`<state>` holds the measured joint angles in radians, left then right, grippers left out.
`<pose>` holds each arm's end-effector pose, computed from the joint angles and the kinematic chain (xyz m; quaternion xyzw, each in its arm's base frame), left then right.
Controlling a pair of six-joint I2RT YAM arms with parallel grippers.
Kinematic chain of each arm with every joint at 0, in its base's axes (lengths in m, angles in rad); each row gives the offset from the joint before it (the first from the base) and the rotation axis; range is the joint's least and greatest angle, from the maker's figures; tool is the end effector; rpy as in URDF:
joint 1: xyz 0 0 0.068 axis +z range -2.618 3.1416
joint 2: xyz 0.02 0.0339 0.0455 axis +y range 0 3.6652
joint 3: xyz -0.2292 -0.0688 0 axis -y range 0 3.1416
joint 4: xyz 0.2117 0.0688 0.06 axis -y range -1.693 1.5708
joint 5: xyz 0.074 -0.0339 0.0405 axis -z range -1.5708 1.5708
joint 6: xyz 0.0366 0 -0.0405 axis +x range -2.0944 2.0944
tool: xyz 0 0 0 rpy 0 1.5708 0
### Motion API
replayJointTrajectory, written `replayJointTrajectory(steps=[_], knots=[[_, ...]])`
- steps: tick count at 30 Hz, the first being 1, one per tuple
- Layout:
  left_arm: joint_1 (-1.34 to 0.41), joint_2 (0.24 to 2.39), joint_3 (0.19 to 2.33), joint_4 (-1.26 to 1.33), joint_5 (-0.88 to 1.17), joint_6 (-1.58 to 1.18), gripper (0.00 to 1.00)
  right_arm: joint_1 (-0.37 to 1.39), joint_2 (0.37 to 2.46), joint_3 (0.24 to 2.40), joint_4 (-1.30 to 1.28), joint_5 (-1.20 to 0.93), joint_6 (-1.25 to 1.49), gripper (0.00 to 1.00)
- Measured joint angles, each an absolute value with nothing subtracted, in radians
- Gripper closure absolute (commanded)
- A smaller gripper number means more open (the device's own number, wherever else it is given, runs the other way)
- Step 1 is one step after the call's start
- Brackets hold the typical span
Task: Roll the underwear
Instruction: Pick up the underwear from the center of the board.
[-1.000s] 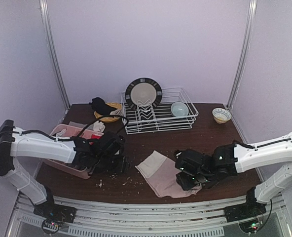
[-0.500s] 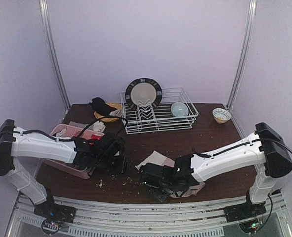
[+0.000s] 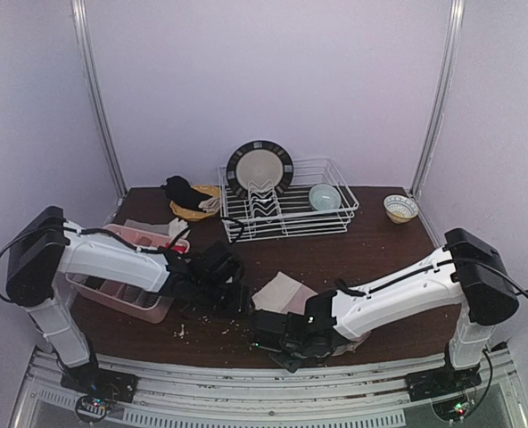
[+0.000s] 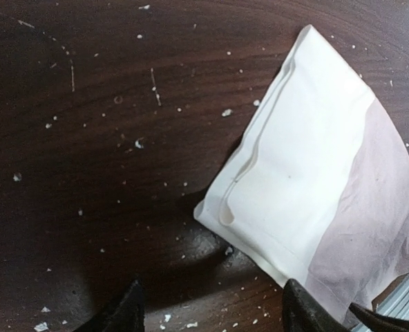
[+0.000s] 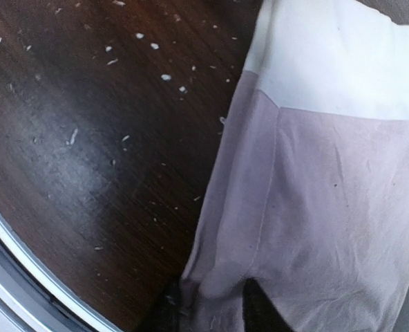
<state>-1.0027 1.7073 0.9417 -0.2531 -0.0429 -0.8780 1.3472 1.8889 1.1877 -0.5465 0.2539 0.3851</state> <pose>0.1646 -0.2549 0.1430 0.0541 0.9604 -0.2079 0.1773 0.0814 0.3167 0.1367 -0.4350 0.8773 0.0406 0.1986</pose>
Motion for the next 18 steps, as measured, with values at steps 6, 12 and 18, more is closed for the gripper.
replayJointTrajectory(steps=[6,12,18], knots=[[-0.992,1.758,0.963,-0.241,-0.033,-0.925,0.43,1.349,1.880,1.149,-0.513,0.266,0.426,1.00],[-0.982,1.808,1.010,-0.214,-0.018,-0.952,0.43,1.349,1.847,1.098,-0.464,0.269,0.450,1.00],[-0.982,1.839,1.047,-0.205,-0.005,-0.968,0.46,1.349,1.830,1.076,-0.446,0.262,0.451,1.00]])
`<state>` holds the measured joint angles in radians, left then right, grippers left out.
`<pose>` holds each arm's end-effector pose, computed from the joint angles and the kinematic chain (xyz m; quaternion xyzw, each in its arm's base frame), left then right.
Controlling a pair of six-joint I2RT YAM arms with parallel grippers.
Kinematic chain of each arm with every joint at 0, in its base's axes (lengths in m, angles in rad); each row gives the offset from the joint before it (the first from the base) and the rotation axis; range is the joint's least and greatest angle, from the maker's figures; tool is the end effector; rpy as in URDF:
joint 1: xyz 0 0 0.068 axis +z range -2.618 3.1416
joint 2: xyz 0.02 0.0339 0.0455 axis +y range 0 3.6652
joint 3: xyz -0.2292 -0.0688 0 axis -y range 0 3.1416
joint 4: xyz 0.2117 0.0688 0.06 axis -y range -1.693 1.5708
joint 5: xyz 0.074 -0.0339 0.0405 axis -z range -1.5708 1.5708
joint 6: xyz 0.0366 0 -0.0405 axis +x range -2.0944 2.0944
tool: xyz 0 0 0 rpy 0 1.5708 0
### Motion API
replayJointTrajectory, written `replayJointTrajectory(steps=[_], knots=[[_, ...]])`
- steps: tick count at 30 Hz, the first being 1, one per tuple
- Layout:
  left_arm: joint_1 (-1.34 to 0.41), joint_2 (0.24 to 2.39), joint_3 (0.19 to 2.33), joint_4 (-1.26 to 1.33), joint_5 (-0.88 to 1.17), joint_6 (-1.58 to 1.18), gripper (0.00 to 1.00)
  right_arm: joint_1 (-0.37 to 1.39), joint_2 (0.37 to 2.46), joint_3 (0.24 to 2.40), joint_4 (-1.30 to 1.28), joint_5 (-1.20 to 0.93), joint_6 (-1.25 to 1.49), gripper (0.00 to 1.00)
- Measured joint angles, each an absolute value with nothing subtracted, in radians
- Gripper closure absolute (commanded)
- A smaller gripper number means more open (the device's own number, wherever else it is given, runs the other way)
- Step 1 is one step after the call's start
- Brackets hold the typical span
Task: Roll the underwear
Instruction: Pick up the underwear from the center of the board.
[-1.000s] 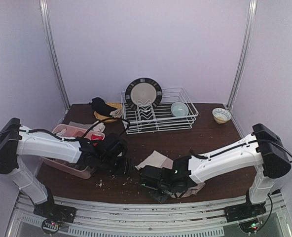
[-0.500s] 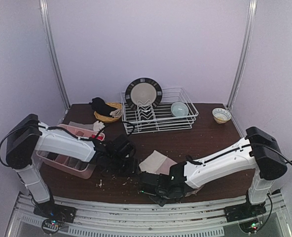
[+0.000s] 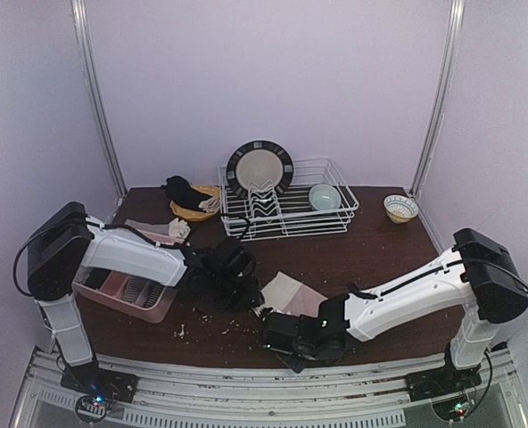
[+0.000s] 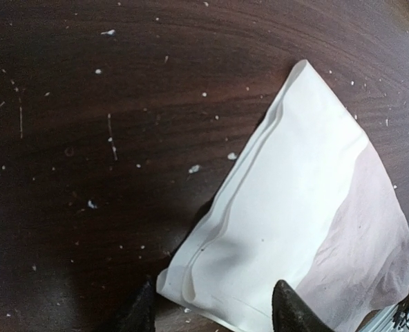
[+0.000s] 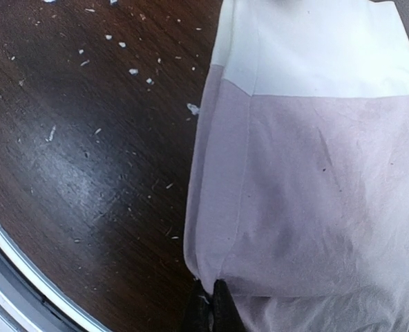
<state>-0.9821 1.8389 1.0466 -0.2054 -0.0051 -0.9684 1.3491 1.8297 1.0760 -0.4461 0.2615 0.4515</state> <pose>0.1845 -0.2761 0.1330 0.0059 0.9592 -0.2326 0.1606 0.0782 0.3040 0.1320 -0.4011 0.8884 0.0637 0.2140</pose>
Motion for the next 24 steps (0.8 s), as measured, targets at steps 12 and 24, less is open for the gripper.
replayJointTrajectory(steps=[12,24], knots=[[-0.981,1.871,1.072,-0.204,0.004,-0.973,0.78,1.347,1.747,0.999,-0.391,0.164,0.484,1.00],[-0.981,1.812,1.061,-0.291,-0.056,-0.928,0.40,1.243,1.576,0.890,-0.254,-0.025,0.553,1.00]])
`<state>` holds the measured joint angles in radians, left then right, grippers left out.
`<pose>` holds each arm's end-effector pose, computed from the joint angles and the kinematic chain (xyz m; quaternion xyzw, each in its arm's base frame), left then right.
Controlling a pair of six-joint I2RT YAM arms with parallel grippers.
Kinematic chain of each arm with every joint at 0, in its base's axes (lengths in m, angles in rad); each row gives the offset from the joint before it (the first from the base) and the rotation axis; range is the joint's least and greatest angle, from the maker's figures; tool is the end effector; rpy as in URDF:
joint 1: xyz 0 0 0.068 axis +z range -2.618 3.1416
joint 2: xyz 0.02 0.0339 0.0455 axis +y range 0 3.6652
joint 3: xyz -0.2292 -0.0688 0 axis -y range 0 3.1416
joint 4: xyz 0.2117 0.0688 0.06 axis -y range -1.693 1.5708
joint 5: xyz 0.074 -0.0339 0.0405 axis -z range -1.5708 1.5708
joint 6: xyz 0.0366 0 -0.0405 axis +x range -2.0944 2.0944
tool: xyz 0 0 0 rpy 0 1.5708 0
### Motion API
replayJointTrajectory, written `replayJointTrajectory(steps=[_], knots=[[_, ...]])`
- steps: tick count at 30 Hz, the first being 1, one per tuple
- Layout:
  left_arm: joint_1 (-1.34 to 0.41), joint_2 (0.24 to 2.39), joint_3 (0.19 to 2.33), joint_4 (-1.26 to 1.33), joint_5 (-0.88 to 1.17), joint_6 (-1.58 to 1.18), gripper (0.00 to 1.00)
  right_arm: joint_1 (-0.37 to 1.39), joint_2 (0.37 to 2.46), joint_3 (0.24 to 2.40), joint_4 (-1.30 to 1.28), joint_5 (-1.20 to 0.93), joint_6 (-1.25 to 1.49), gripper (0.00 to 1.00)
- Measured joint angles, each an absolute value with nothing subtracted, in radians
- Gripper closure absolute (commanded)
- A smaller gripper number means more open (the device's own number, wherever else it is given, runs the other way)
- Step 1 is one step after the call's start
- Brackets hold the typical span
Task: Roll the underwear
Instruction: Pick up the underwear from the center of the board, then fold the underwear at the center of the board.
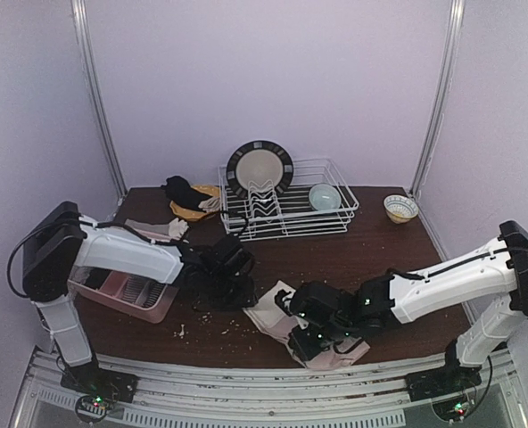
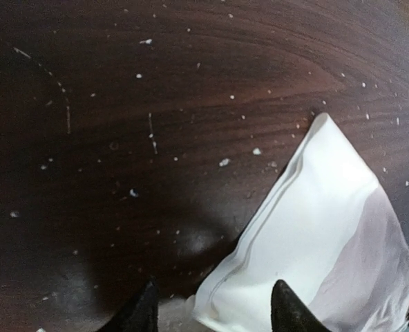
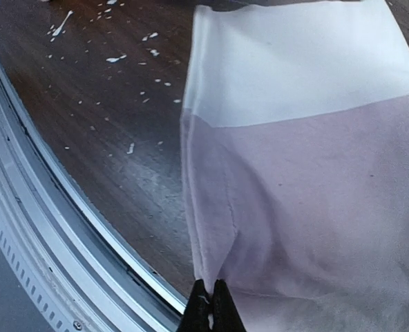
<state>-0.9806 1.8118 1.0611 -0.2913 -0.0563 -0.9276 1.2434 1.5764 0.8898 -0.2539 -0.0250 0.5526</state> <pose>0.1832 -0.2699 0.1401 0.0182 0.9647 -0.1974 0.1732 0.0918 0.2732 0.1656 -0.3255 0.8932 0.2498 0.1838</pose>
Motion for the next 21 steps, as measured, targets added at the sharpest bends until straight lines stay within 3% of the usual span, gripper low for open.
replayJointTrajectory(steps=[8,21], knots=[[-0.981,1.626,0.990,-0.324,-0.136,-0.904,0.38,1.058,1.444,0.693,-0.113,-0.191,0.609,1.00],[-1.023,1.614,0.955,-0.342,-0.206,-0.881,0.42,0.895,1.265,0.585,-0.035,-0.341,0.614,1.00]])
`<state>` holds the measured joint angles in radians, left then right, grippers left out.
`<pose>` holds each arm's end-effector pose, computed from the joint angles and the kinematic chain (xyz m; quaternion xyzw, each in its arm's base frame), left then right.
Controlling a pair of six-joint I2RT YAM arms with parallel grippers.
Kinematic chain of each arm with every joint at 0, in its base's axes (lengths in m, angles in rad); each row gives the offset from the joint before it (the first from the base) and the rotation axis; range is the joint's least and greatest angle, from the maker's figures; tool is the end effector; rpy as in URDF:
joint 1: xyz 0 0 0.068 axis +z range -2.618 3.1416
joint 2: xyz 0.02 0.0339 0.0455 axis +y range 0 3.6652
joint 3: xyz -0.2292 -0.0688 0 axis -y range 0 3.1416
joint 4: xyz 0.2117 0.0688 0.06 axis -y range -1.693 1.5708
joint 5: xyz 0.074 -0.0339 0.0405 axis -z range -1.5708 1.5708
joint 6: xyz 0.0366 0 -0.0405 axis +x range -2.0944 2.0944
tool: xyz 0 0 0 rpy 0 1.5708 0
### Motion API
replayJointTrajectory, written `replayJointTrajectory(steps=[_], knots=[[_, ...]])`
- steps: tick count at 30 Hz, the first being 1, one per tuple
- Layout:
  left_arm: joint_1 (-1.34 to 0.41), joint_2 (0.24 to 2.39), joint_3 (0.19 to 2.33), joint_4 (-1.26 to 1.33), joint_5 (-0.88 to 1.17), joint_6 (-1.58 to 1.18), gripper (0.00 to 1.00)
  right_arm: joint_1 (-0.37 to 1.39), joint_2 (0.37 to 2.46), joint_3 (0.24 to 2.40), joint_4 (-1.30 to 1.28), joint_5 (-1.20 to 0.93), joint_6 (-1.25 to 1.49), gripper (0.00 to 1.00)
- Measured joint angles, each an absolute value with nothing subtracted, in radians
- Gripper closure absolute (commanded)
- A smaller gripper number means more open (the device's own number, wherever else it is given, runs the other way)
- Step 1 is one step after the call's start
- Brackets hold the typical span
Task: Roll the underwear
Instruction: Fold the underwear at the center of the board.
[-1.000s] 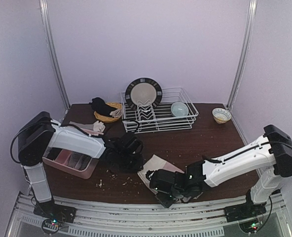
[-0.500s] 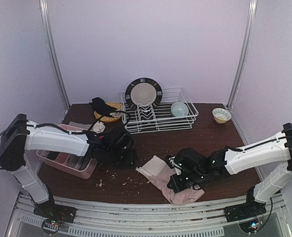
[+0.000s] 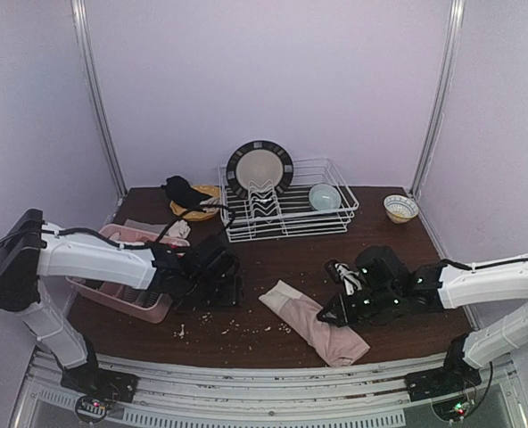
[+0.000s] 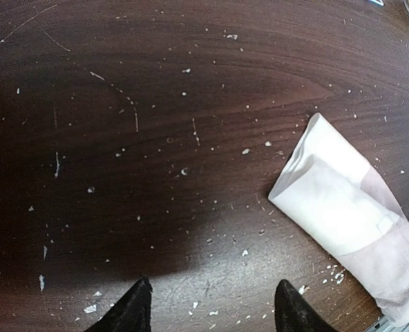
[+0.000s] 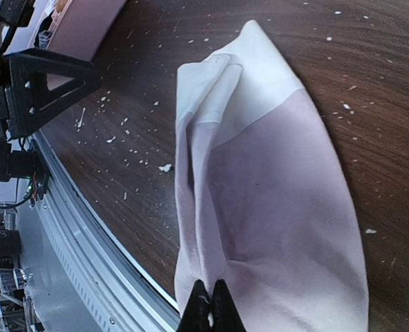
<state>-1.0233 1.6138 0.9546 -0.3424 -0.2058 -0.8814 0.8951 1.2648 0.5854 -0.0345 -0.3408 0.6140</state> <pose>0.1590 -0.2464 0.1677 0.0389 0.9543 -0.1704 0.2422 0.1377 0.1913 0.1747 -0.1953 0.8777 0.3928 0.1927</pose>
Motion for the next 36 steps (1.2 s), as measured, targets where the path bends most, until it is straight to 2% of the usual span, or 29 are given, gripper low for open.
replayJointTrajectory(steps=[10,22,36], knots=[[-1.052,1.676,0.977,-0.347,-0.210,-0.856,0.44,0.786,1.298,0.492,-0.038,-0.319,0.601,1.00],[-1.088,1.728,1.086,-0.338,-0.189,-0.761,0.46,0.775,1.308,0.472,-0.050,-0.276,0.597,1.00],[-1.107,1.983,1.361,-0.288,-0.025,-0.609,0.65,0.773,1.260,0.426,-0.068,-0.239,0.587,1.00]])
